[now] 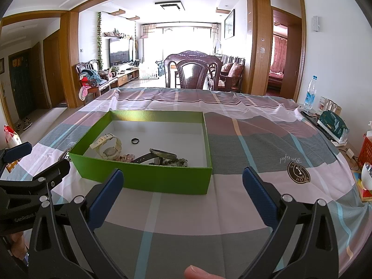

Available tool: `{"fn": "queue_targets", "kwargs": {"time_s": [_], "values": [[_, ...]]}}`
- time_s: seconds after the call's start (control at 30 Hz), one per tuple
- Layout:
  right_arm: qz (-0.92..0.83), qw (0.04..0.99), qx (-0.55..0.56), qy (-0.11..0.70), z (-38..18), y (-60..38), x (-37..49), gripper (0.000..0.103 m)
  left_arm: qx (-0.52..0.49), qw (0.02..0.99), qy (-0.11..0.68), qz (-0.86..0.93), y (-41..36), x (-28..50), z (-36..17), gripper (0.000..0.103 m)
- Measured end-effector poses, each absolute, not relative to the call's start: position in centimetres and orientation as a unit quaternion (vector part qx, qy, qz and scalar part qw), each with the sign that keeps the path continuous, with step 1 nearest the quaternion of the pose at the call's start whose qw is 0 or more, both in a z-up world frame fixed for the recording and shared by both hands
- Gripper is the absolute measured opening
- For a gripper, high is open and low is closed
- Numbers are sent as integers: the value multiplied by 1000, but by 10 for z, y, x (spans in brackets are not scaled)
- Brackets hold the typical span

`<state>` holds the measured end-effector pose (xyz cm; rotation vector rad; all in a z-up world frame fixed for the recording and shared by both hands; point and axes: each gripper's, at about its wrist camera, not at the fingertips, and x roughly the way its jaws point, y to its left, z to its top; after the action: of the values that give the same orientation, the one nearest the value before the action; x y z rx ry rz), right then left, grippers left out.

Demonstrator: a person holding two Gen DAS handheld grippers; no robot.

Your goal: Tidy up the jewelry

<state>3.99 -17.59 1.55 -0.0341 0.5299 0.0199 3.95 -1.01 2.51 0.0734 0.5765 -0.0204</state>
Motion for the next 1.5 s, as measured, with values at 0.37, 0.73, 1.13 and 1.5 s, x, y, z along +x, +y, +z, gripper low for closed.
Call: {"fn": "queue_targets", "kwargs": {"time_s": [0.37,0.73,1.13,1.5], "values": [[10,964,-16,265,13,-175,40,100,38,957,287,-8,-9,38,21,99],[10,964,-15,266,10,-174,40,100,39,957,288,-8,-8,37,19,99],[9,962,-17,271,0,-173,39,100,39,956,292,-6,-8,36,15,99],[11,961,-17,275,-1,-173,40,100,38,954,297,-6,-6,36,12,99]]}}
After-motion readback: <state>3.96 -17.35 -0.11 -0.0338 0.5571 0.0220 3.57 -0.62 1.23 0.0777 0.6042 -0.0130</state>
